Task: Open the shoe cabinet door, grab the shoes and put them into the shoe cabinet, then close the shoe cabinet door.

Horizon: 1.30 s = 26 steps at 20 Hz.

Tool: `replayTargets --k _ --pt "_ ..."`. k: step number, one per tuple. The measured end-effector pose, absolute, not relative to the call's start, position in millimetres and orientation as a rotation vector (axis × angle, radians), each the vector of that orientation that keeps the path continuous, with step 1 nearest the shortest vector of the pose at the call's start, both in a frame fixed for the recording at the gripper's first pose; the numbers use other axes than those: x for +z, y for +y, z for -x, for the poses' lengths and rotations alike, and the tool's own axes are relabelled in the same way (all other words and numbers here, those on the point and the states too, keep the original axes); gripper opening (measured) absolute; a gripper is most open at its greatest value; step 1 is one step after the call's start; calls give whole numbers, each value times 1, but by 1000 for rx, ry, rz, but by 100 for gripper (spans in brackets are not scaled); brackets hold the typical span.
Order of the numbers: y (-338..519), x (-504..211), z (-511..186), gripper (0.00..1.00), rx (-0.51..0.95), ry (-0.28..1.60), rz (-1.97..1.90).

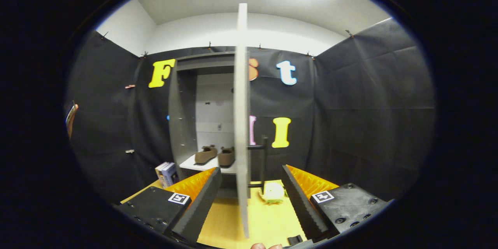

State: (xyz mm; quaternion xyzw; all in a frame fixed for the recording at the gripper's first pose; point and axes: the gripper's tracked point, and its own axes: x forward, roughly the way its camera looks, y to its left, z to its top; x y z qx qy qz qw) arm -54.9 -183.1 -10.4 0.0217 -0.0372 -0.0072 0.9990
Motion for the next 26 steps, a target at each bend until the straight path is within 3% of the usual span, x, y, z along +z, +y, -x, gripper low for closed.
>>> replayTargets --k 4,8,13,26 --pt "-249 -16 25 98 -145 -56 -47" --pt "-278 -23 -20 98 -160 -23 -75" --pt "-253 -33 -47 98 -111 7 -63" --pt "-179 -33 -30 97 -219 -8 -62"
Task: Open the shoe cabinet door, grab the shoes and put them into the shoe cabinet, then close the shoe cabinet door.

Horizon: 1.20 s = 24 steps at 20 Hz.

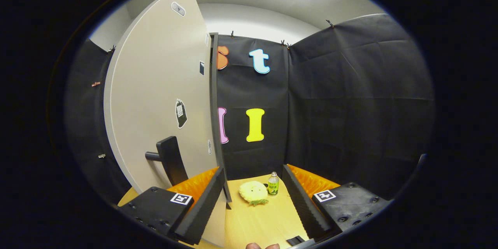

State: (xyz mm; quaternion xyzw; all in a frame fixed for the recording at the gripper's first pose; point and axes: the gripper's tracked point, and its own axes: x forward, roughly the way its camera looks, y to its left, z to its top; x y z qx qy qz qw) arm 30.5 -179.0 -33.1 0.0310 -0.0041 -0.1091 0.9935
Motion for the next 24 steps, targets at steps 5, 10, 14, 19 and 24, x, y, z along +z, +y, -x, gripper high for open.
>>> replayTargets --k 5,10,14,19,24 --pt "-120 -35 -36 97 -183 -19 -80" --pt "-54 -34 -53 97 -119 -38 -69" --pt "6 -34 -77 97 -22 -33 -72" --pt "73 -33 -96 98 104 -7 -44" --pt "94 -26 -92 96 152 -14 -52"
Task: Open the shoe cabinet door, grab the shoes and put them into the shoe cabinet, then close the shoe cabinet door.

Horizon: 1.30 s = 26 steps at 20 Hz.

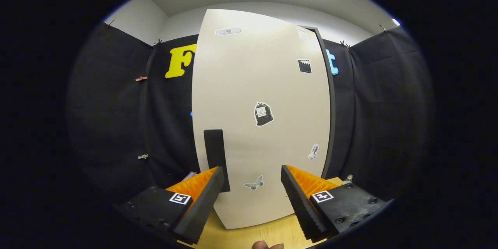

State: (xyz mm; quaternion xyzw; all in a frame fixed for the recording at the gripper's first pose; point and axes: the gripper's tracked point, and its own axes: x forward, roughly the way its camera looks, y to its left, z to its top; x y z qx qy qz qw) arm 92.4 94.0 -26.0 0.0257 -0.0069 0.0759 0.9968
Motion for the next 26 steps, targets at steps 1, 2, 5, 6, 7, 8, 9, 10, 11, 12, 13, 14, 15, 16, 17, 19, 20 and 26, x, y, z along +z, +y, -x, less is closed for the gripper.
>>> replayTargets --k 1,2,5,6,7,8,9,10,11,12,13,14,15,16,17,19,20,26 --pt "96 -26 -92 96 154 -15 -55" --pt "96 -26 -92 96 155 -16 -58" --pt "89 -20 -86 97 153 -35 -46" --pt "85 -19 -83 96 151 -39 -36" --pt "81 -19 -81 96 145 -42 -30" --pt "78 -19 -80 96 139 -42 -27" --pt "75 -18 -79 96 133 -45 -28" --pt "71 -19 -80 96 125 -44 -26" --pt "68 -19 -79 96 119 -46 -22" --pt "66 -20 -78 96 114 -45 -16" --pt "64 -21 -78 96 111 -40 -14" --pt "63 -21 -77 96 111 -39 -15" --pt "62 -21 -77 96 109 -37 -18" --pt "62 -21 -76 96 108 -37 -20" --pt "61 -21 -76 96 107 -38 -21" --pt "61 -19 -76 96 109 -44 -20" --pt "61 -19 -76 96 108 -45 -20" --pt "62 -20 -78 96 114 -51 -15"
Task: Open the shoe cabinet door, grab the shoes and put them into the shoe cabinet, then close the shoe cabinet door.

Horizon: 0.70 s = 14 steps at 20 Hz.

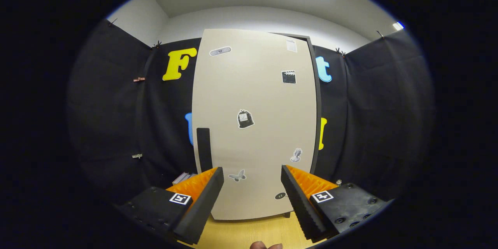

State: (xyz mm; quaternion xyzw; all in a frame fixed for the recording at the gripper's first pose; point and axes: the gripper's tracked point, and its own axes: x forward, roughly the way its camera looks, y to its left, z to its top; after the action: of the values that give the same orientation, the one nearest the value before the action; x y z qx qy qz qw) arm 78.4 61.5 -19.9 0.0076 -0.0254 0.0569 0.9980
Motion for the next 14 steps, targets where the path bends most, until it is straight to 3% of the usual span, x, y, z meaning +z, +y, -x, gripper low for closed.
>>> replayTargets --k 14 --pt "60 -21 -81 96 110 -52 -21"
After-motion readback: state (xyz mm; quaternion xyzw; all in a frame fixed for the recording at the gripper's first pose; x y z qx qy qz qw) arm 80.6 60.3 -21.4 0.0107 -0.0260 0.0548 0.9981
